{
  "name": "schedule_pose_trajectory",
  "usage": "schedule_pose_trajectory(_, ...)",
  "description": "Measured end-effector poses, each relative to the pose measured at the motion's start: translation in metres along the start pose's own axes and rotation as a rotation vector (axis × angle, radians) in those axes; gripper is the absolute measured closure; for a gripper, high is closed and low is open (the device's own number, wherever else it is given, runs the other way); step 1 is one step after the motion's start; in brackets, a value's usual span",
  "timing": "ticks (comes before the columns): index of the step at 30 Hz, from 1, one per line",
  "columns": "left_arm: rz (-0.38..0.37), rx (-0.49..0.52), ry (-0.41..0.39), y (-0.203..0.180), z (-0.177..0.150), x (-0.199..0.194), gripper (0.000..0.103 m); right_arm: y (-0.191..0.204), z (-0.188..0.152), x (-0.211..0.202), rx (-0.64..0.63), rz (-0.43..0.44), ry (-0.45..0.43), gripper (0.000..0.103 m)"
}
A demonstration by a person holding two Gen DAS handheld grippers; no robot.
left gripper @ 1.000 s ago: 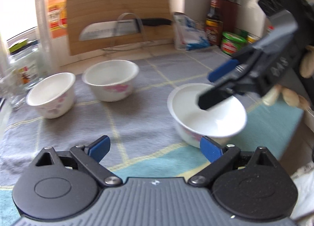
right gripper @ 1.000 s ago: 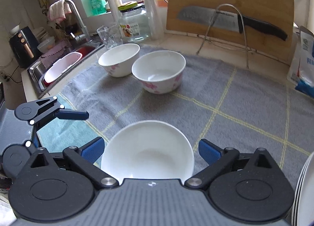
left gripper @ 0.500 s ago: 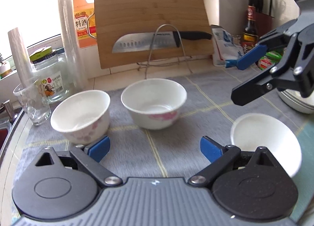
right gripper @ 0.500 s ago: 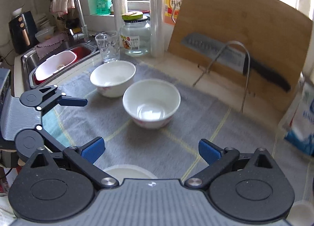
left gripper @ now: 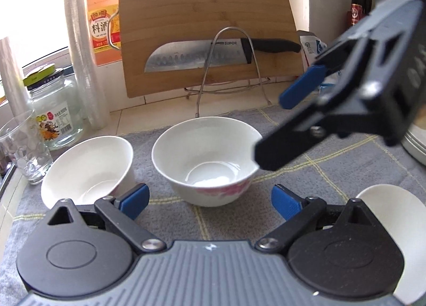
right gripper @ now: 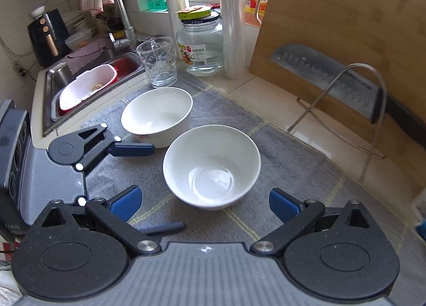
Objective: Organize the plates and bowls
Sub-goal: 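Carry the bowl with the right tool toward another pink-flower bowl, then carry the held bowl with the right tool over the other bowl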
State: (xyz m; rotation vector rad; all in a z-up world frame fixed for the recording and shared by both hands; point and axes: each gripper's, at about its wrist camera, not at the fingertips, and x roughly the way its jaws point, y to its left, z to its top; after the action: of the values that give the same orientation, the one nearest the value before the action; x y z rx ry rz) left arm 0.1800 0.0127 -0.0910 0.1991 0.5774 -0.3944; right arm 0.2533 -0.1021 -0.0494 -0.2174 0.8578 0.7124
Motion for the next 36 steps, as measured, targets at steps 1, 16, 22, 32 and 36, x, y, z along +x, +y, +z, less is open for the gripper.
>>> schedule_pose_trajectory(1, 0.000, 0.000, 0.000, 0.000, 0.001, 0.002, 0.005, -0.003, 0.002, 0.004, 0.002, 0.003, 0.003, 0.000)
schedule_pose_trajectory(16, -0.018, -0.010, 0.016, 0.004, 0.004, 0.017, 0.012, -0.034, 0.020, 0.050, 0.093, 0.071, 0.042, 0.013)
schedule_pose_trajectory(22, -0.017, -0.002, 0.014, 0.004, 0.003, 0.017, 0.012, -0.032, 0.023, 0.059, 0.089, 0.076, 0.047, 0.018)
schedule_pose_trajectory(32, -0.032, -0.014, 0.013, 0.009, 0.005, 0.021, 0.013, -0.035, 0.024, 0.061, 0.107, 0.093, 0.054, 0.020)
schedule_pose_trajectory(36, -0.038, -0.034, 0.010, 0.012, 0.006, 0.021, 0.013, -0.034, 0.023, 0.059, 0.110, 0.093, 0.059, 0.020)
